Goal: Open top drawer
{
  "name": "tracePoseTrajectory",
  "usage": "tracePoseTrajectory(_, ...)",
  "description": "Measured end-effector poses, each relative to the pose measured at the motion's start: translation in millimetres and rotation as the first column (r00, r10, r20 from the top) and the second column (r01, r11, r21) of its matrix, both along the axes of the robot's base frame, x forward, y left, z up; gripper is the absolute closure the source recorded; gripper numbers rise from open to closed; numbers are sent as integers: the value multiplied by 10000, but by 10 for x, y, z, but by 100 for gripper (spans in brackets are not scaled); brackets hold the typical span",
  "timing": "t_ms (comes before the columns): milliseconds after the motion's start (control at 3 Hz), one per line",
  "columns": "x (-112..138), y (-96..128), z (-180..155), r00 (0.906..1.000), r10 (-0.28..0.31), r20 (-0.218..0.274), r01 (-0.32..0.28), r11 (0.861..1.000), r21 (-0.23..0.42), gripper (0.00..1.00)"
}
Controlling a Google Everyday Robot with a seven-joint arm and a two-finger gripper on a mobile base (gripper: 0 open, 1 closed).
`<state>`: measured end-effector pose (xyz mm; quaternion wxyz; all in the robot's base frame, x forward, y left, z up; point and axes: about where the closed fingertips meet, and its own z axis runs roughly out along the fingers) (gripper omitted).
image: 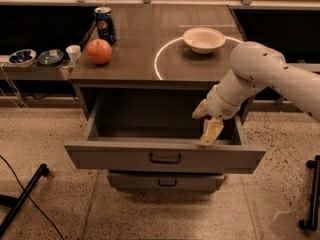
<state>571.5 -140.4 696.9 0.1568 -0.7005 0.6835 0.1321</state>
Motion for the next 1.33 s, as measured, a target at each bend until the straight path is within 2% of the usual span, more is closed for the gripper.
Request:
tracePoseTrajectory(333, -1, -1, 29, 10000, 0, 1, 0, 10000, 2, 48)
tracePoseTrajectory(667, -17, -114, 160, 9999, -12, 141, 9, 9997, 225, 48)
tracePoseTrajectory(1000, -17, -170, 190, 9999, 2, 137, -7, 9995, 326, 54)
tracePoseTrajectory(1333, -4, -174, 170, 9999, -12, 123, 8, 9994, 332, 72)
